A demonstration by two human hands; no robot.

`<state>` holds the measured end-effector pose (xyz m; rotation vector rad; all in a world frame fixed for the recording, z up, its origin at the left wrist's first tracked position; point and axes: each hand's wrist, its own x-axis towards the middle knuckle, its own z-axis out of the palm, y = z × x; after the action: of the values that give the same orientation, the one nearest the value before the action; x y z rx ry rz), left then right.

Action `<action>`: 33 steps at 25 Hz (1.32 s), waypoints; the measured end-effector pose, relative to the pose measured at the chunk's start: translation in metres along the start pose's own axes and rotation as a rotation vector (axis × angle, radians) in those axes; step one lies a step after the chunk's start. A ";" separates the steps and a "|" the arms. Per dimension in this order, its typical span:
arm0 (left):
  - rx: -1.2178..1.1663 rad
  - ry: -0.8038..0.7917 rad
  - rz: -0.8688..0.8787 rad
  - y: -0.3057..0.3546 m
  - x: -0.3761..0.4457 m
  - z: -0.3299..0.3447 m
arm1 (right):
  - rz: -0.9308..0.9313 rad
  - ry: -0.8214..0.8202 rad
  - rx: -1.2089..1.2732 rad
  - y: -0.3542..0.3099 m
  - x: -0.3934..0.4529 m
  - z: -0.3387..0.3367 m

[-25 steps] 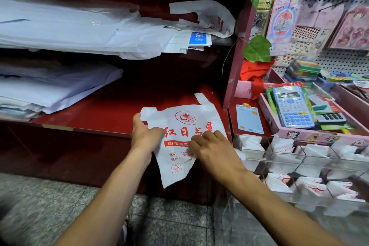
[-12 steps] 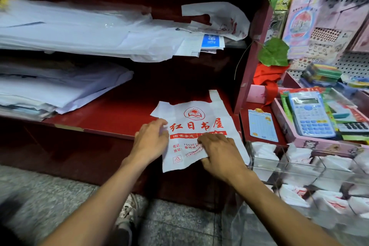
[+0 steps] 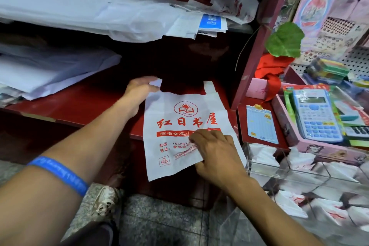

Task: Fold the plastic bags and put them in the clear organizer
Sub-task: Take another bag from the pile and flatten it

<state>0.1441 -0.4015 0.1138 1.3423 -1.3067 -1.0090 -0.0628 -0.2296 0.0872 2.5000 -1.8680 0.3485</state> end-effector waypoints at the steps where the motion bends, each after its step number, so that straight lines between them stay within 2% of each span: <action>1: -0.091 0.014 0.057 0.001 0.006 0.001 | -0.002 0.004 0.001 0.001 0.000 0.001; 3: -0.175 0.059 0.107 0.002 0.013 0.002 | -0.008 0.001 -0.006 0.002 0.000 0.001; 4: -0.126 0.100 0.086 -0.001 0.014 0.003 | -0.005 -0.007 -0.012 0.003 0.001 0.001; 6: 0.119 0.188 0.022 -0.009 0.005 0.000 | 0.007 -0.030 -0.023 0.004 0.003 0.001; 7: 0.242 0.197 0.051 -0.013 -0.003 -0.003 | 0.012 -0.044 -0.032 0.004 0.004 0.001; 9: 0.419 0.060 0.261 -0.018 -0.026 -0.011 | 0.026 -0.077 -0.064 0.005 0.007 0.001; 11: 0.590 -0.222 0.478 -0.012 -0.057 -0.017 | 0.045 -0.095 -0.082 0.005 0.010 0.001; 13: 0.760 -0.467 0.570 -0.007 -0.079 -0.020 | 0.057 -0.104 -0.044 0.003 0.011 -0.003; 15: 0.906 -0.557 0.525 -0.007 -0.078 -0.020 | 0.058 -0.096 0.001 0.001 0.007 -0.007; 18: 1.116 -0.517 0.357 -0.008 -0.062 -0.022 | 0.032 -0.102 0.021 -0.004 -0.002 -0.011; 21: 1.114 -0.430 0.221 -0.015 -0.042 -0.022 | -0.022 -0.108 -0.015 -0.006 -0.005 -0.011; 23: 1.032 -0.349 0.206 -0.020 -0.034 -0.017 | -0.043 -0.133 -0.045 -0.003 -0.005 -0.010; 26: 0.929 -0.127 0.449 -0.020 -0.037 -0.015 | -0.013 -0.117 -0.067 0.007 -0.002 -0.003; 27: 0.929 -0.108 0.525 -0.018 -0.043 -0.020 | -0.001 -0.085 -0.074 0.008 0.001 0.000; 29: 0.981 -0.138 0.665 -0.018 -0.057 -0.039 | 0.033 -0.021 -0.046 0.009 0.006 0.004; 31: 1.046 -0.242 0.757 -0.025 -0.070 -0.061 | 0.046 0.005 -0.023 0.011 0.011 0.003; 33: 1.051 -0.432 0.692 -0.032 -0.083 -0.074 | 0.048 -0.005 -0.004 0.013 0.009 0.000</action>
<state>0.2158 -0.3138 0.0905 1.2005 -2.5994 -0.0544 -0.0727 -0.2420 0.0873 2.4588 -1.9317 0.3390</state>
